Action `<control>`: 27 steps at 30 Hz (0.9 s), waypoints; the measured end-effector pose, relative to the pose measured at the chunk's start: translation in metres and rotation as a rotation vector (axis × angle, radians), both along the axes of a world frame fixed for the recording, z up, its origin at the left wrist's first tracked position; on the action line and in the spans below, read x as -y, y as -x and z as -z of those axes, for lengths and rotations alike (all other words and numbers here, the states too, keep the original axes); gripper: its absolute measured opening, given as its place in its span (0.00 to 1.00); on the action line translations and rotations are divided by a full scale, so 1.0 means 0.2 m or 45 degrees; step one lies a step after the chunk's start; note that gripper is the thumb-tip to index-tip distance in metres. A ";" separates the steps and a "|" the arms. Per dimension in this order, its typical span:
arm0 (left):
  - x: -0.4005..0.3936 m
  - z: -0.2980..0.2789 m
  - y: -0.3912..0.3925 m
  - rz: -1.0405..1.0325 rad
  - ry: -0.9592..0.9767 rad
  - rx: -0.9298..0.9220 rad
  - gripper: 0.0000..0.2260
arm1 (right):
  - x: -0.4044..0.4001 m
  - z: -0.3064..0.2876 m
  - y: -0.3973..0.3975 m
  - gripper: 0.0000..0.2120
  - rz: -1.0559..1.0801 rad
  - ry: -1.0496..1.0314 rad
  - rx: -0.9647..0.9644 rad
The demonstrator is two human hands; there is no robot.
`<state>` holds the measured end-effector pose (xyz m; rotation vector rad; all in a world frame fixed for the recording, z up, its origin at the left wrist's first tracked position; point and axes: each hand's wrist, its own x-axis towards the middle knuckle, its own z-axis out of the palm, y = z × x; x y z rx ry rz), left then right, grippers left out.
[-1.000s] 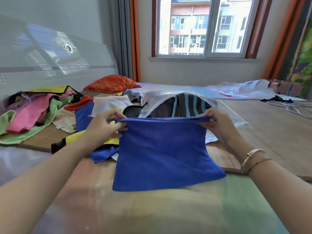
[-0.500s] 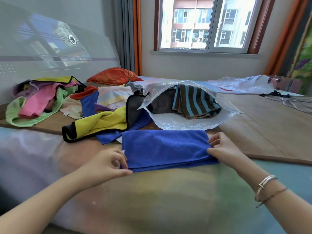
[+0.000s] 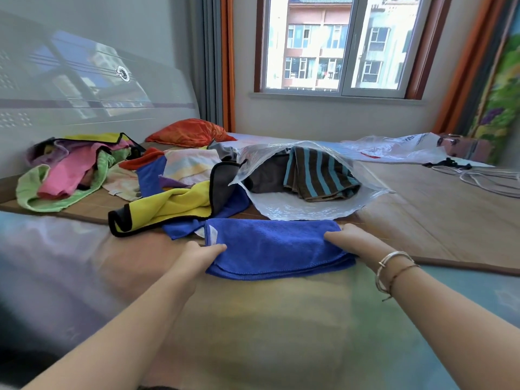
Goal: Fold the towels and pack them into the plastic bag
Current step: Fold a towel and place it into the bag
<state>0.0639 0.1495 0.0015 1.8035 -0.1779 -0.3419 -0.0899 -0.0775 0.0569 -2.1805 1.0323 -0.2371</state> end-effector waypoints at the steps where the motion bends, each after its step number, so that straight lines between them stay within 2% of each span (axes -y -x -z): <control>1: 0.00 -0.01 0.01 -0.008 0.063 -0.048 0.10 | 0.00 0.00 0.00 0.07 0.003 -0.073 0.051; 3: 0.01 -0.03 0.01 -0.018 0.198 -0.068 0.04 | 0.00 -0.01 -0.02 0.05 0.027 -0.223 0.136; 4: 0.01 -0.04 0.02 -0.018 0.267 -0.061 0.03 | 0.00 -0.01 -0.02 0.07 0.051 -0.305 0.207; 6: 0.01 -0.05 0.05 -0.037 0.394 -0.131 0.05 | -0.03 -0.05 -0.05 0.08 0.086 -0.522 0.399; 8: 0.01 -0.02 0.08 -0.050 0.492 -0.182 0.05 | -0.08 -0.11 -0.09 0.06 0.043 -0.596 0.534; 10: 0.00 0.05 0.11 -0.045 0.534 -0.152 0.06 | -0.17 -0.16 -0.15 0.09 -0.094 -0.504 0.542; 15: 0.00 0.08 0.05 -0.030 0.526 -0.192 0.05 | -0.48 -0.15 -0.37 0.23 -0.421 -0.131 0.276; 17: -0.01 0.06 0.03 0.074 0.543 -0.238 0.12 | -0.59 -0.10 -0.43 0.27 -0.564 -0.034 0.160; 19: -0.04 0.00 0.03 0.232 0.698 -0.388 0.18 | -0.67 -0.03 -0.47 0.28 -0.696 -0.079 0.098; 21: -0.07 0.00 0.01 0.326 0.659 -0.419 0.21 | -0.72 0.02 -0.49 0.31 -0.770 -0.250 0.088; 22: -0.07 0.00 0.00 0.347 0.609 -0.401 0.21 | -0.72 0.04 -0.49 0.31 -0.771 -0.338 0.126; 24: -0.07 0.02 0.01 0.292 0.603 -0.323 0.17 | -0.69 0.07 -0.47 0.25 -0.734 -0.401 0.331; 27: -0.06 0.06 0.00 0.185 0.584 -0.140 0.14 | -0.56 0.09 -0.39 0.17 -0.555 0.030 0.620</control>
